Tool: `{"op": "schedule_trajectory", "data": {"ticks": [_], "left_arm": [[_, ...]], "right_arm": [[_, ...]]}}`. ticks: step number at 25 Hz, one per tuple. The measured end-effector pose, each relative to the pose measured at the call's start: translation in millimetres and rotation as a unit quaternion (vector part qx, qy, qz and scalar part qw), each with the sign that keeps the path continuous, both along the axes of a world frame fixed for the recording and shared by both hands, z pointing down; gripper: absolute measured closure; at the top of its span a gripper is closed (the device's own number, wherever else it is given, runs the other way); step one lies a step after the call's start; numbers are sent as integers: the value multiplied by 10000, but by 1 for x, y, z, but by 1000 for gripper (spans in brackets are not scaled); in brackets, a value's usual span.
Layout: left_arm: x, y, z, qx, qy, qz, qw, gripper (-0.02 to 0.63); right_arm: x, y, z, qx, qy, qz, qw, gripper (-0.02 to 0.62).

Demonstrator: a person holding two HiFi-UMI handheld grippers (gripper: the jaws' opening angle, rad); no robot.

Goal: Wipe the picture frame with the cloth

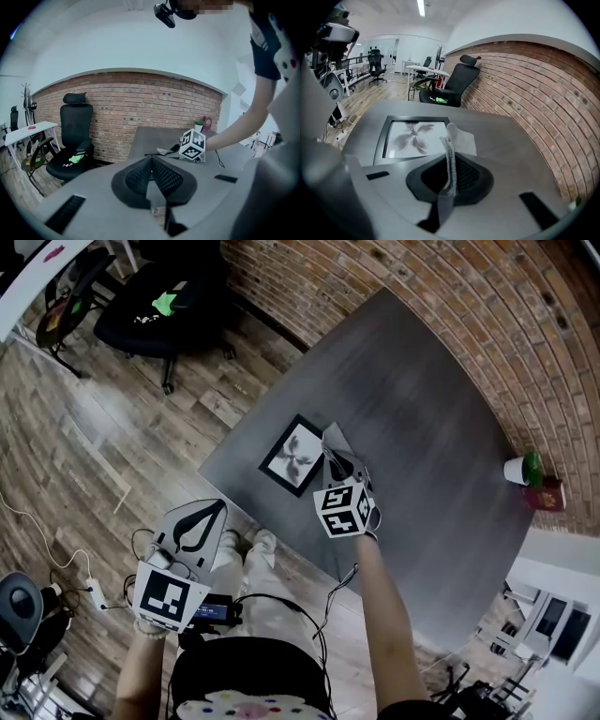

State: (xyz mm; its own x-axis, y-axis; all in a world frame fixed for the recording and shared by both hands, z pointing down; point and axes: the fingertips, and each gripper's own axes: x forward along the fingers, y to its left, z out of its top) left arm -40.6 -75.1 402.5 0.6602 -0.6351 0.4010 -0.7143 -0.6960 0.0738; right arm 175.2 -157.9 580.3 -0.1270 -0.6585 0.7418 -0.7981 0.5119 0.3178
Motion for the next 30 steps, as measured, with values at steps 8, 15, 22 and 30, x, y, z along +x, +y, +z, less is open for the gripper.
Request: {"op": "schedule_trajectory", "data": {"ticks": [8, 15, 22, 30], "left_arm": [[2, 1, 0, 9, 24, 13, 10000, 597], [5, 3, -1, 4, 36, 42, 10000, 597], [6, 5, -2, -3, 21, 84, 10000, 597], [5, 11, 2, -53, 3, 102, 9999, 597]], "right_arm": [[-8, 12, 4, -148, -46, -158, 9998, 580], [-15, 24, 6, -230, -66, -316, 9992, 580], [-25, 38, 5, -280, -166, -377, 9988, 580], [-40, 56, 4, -315, -250, -512, 9979, 580]]}}
